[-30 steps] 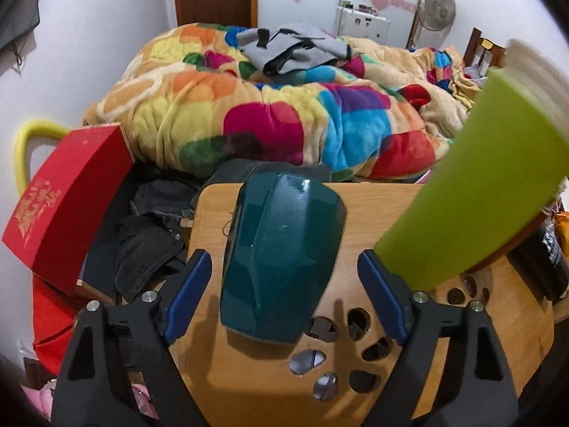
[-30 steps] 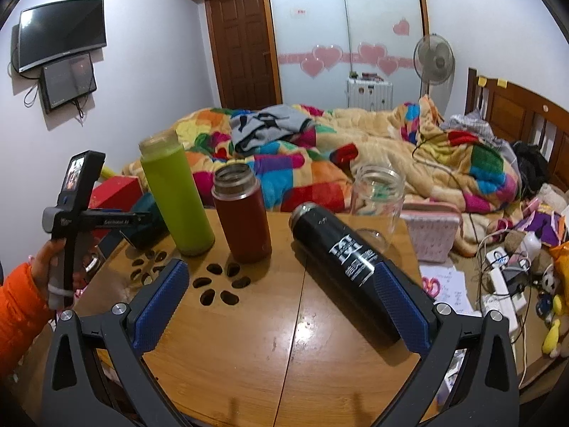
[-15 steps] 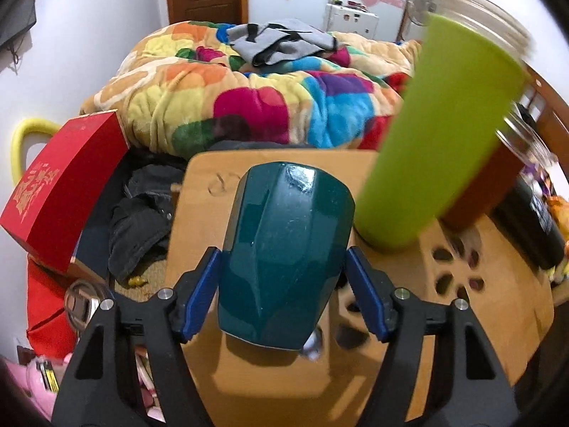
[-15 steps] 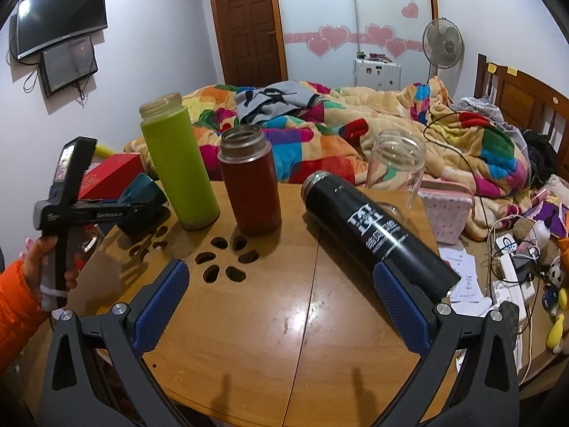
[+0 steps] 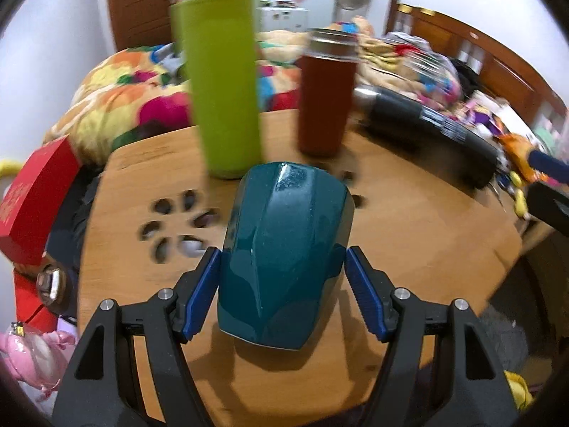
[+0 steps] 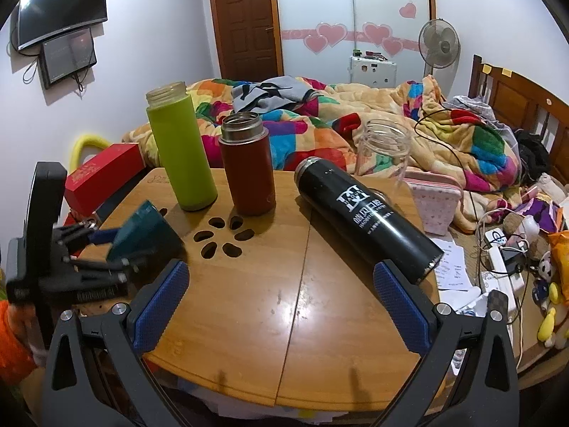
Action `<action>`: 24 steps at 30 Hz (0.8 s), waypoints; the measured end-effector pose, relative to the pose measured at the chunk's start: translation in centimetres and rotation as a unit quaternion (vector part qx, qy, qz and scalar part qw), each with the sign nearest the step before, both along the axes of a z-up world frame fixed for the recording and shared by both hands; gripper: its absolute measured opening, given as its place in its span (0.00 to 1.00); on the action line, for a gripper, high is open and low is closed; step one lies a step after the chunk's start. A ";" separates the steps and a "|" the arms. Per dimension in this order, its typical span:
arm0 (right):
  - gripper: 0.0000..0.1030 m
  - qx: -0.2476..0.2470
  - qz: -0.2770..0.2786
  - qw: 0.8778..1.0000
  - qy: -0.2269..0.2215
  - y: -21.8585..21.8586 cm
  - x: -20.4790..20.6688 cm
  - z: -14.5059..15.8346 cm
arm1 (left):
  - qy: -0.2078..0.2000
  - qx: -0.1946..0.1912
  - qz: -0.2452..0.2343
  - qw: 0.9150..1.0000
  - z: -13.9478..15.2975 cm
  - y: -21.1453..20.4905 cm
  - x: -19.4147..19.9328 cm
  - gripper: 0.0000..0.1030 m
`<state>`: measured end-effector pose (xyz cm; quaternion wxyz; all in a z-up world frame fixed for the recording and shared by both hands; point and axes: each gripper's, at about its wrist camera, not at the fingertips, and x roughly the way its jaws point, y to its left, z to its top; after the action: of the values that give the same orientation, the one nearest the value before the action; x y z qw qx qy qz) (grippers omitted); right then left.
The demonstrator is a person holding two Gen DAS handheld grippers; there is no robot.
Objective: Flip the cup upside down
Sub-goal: 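Lift the teal cup with the left tool and carry it toward the right tool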
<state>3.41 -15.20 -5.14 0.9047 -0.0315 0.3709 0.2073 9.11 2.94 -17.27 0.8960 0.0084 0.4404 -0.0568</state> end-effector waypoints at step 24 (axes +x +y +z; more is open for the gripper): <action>1.00 0.010 -0.012 1.000 0.014 -2.0 -0.3 -0.8 | 0.030 -0.042 -0.016 0.999 2.9 -4.7 -5.2 0.73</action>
<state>3.13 -17.24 -5.94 0.9019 -0.0146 0.3821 0.2008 3.87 -1.77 -14.36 0.8809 -0.0234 0.4642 -0.0900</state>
